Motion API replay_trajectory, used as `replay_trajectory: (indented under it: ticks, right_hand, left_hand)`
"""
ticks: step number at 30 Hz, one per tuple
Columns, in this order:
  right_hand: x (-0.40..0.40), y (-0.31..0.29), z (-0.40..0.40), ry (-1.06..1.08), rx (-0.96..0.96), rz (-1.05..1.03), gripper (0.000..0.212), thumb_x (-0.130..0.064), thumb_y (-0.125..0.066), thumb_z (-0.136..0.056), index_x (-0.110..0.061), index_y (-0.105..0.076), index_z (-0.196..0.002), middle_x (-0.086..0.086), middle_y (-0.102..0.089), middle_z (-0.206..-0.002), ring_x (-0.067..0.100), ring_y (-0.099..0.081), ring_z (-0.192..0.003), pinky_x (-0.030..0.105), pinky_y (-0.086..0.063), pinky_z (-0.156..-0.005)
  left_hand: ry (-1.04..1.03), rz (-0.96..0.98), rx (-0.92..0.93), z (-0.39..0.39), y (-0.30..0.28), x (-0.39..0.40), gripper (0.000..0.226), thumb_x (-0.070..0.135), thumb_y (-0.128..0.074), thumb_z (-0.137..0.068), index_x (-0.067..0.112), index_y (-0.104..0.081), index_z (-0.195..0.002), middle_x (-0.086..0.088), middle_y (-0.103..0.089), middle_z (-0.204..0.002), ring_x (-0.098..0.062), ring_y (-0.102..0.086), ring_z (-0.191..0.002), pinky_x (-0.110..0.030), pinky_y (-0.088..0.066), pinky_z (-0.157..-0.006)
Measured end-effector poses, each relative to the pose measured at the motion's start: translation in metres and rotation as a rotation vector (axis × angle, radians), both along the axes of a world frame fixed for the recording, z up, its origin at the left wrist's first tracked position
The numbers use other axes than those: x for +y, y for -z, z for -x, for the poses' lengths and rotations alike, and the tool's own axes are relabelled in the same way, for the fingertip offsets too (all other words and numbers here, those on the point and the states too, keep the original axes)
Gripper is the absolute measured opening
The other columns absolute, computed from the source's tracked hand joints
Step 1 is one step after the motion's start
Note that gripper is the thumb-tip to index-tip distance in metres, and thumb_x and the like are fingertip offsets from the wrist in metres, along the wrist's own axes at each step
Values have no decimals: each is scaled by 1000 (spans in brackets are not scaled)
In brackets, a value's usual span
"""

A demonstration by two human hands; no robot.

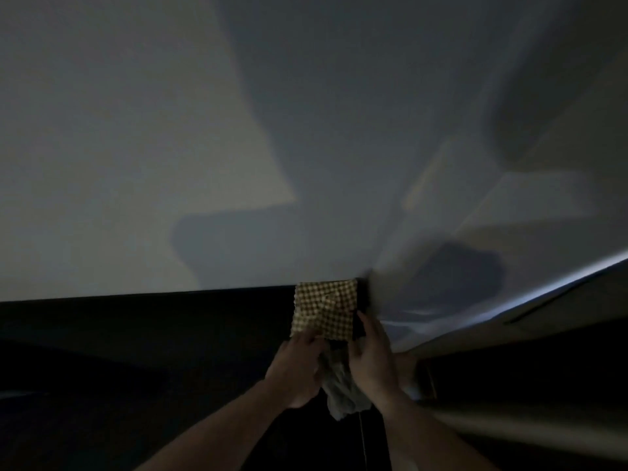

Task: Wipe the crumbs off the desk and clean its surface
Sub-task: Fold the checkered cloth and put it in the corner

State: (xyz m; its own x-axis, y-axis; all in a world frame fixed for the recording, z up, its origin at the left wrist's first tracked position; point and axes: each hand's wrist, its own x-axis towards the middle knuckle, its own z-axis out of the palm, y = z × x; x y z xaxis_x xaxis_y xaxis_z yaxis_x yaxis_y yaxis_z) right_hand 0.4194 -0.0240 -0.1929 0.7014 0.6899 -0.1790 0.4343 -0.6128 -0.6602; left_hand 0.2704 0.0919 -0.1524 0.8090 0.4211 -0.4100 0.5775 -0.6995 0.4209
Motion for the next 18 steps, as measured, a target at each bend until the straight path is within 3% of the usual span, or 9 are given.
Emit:
replay_trajectory:
  ticks: [3,6,8,11,14,18]
  right_hand:
    - [-44,27,35,-61,-65,105,66,-28,-68,-91,-17,-47,-152,16,-42,-162,36,-45,-148,37,-30,-122]
    - [-69,38,53,-126,-20,178,67,-53,-42,-92,-33,-33,-155,11,-33,-166,30,-32,-155,24,-13,-121]
    - [-68,40,63,-196,-66,170,65,-52,-34,-94,-31,-34,-156,6,-30,-169,28,-27,-158,18,-5,-120]
    - [-58,35,77,-270,-146,167,61,-42,-43,-100,-19,-45,-157,1,-37,-167,23,-37,-153,23,-13,-124]
    - [-50,27,75,-264,-214,218,65,-40,-68,-93,-20,-52,-152,2,-48,-161,22,-54,-142,33,-44,-114]
    - [-54,21,71,-318,-282,262,72,-39,-70,-90,-22,-47,-156,4,-44,-163,24,-49,-146,43,-47,-115]
  left_hand:
    - [136,10,97,13,6,-24,63,43,-50,-94,31,-35,-155,5,-25,-165,-26,-24,-151,-45,-30,-119]
    - [107,0,108,24,9,-31,63,40,-47,-97,32,-31,-157,7,-23,-166,-24,-20,-153,-43,-25,-122]
    - [97,-16,101,30,11,-31,60,39,-47,-98,32,-33,-156,8,-25,-165,-22,-23,-152,-41,-26,-122]
    - [116,-57,109,37,10,-26,59,34,-48,-95,31,-37,-154,6,-27,-165,-22,-23,-154,-40,-25,-122]
    - [127,-68,141,39,10,-23,66,29,-50,-93,28,-32,-157,4,-21,-169,-22,-12,-158,-41,-17,-125]
    - [151,-110,172,44,1,-28,81,25,-57,-88,25,-22,-161,1,-8,-172,-23,-5,-158,-43,-12,-127]
